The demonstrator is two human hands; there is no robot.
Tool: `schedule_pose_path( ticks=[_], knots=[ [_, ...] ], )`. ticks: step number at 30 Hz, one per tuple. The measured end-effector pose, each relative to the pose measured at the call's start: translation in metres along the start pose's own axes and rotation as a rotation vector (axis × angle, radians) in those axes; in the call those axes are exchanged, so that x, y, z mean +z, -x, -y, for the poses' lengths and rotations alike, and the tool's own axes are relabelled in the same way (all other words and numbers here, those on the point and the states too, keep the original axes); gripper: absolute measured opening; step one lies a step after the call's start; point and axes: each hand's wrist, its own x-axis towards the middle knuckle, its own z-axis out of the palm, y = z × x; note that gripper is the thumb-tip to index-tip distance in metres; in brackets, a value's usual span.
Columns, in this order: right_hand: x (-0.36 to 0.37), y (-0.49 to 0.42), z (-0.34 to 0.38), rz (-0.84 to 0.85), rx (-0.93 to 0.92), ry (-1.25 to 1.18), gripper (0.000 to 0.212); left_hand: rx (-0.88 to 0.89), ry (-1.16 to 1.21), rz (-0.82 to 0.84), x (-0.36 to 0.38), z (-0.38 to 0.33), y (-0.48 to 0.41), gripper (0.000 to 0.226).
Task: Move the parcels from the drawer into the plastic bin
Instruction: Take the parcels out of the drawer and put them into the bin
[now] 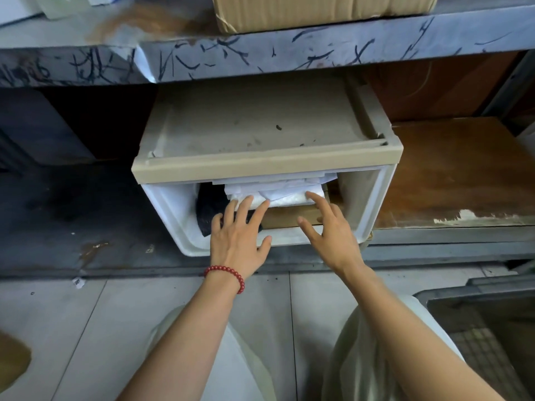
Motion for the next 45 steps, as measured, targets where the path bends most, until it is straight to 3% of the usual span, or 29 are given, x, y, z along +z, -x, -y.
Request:
schedule_pose_path(
  ticks=[16,22,28,37,45],
  knots=[
    [0.019,-0.015,0.003,-0.12,-0.015,-0.331,0.033,0.042,0.024,-0.075,0.01,-0.016,-0.016,0.065],
    [0.018,-0.02,0.011,-0.171,0.071,-0.482,0.02,0.07,0.033,-0.14,0.01,-0.015,-0.015,0.06],
    [0.022,-0.022,0.018,-0.223,0.126,-0.591,0.013,0.059,-0.064,-0.092,0.011,-0.012,-0.013,0.06],
    [0.023,-0.026,0.014,-0.266,0.252,-0.875,0.034,0.033,-0.035,-0.069,0.015,-0.008,-0.015,0.059],
    [0.018,-0.018,0.012,-0.167,0.253,-0.834,0.045,-0.007,-0.004,-0.057,0.014,-0.012,-0.023,0.062]
  ],
)
